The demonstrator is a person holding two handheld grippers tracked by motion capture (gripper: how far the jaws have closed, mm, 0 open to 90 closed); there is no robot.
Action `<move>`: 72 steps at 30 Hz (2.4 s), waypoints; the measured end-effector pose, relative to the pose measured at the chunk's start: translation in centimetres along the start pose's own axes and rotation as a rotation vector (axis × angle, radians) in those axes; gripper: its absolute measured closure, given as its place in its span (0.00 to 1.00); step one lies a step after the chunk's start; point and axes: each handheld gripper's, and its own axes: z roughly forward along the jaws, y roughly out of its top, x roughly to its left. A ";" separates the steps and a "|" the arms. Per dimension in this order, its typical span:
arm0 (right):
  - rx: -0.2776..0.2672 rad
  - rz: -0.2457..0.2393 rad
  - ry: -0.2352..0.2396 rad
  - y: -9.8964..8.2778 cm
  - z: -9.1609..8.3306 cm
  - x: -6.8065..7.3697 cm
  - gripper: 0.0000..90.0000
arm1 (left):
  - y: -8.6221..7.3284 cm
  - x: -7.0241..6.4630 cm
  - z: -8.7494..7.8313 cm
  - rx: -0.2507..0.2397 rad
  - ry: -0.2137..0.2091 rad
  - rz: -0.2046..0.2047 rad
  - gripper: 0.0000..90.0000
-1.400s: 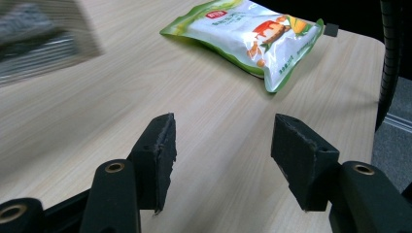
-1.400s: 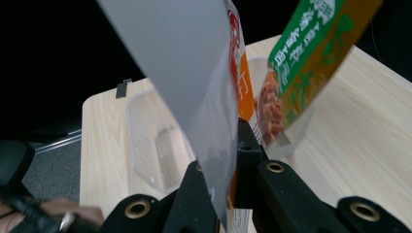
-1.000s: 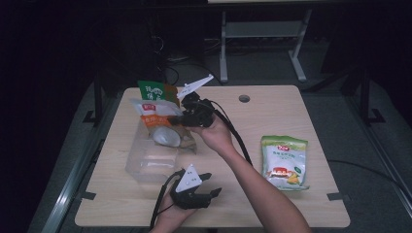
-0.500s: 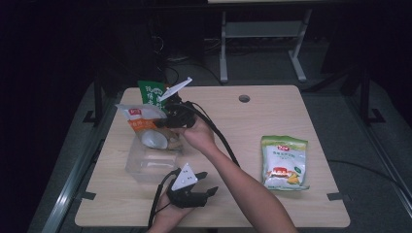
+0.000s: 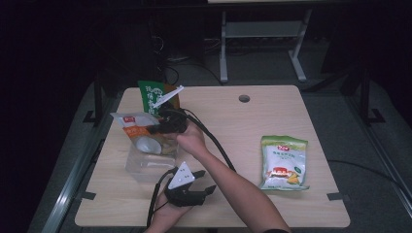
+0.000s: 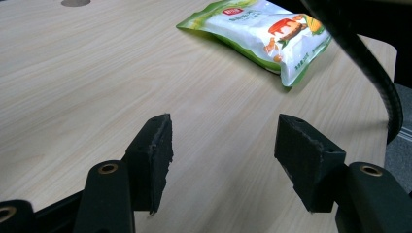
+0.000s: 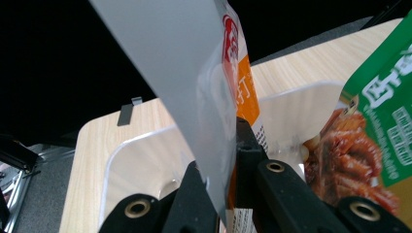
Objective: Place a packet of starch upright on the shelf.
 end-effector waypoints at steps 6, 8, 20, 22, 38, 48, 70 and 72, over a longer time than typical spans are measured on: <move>-0.030 0.034 0.009 -1.0 0.0 -0.4 0.99 | 0.1 -0.1 0.0 -0.002 0.006 0.016 0.42; -0.030 0.038 0.008 -1.4 -0.1 -0.5 0.98 | 0.1 -0.1 0.0 0.001 0.009 0.028 0.42; 0.026 -0.002 -0.028 -2.0 -2.2 -0.4 0.94 | 0.1 -0.5 0.2 0.004 0.003 0.023 0.42; 0.040 -0.017 -0.030 -2.1 -2.2 -0.4 0.99 | 0.1 -0.5 0.2 0.006 0.004 0.024 0.42; 0.074 -0.009 -0.042 -2.5 -2.5 -0.9 0.97 | 0.1 -0.6 0.3 0.009 0.009 0.033 0.43; 0.053 0.015 -0.054 -2.8 -4.6 -1.0 0.73 | 0.2 -0.4 0.4 0.010 0.007 0.026 0.42; 0.047 0.084 -0.120 -6.4 -10.9 -2.1 0.59 | 0.4 -0.3 0.7 0.030 0.010 0.026 0.41; 0.050 0.091 -0.127 -6.8 -11.3 -2.2 0.58 | 0.4 -0.2 0.7 0.027 0.007 0.027 0.41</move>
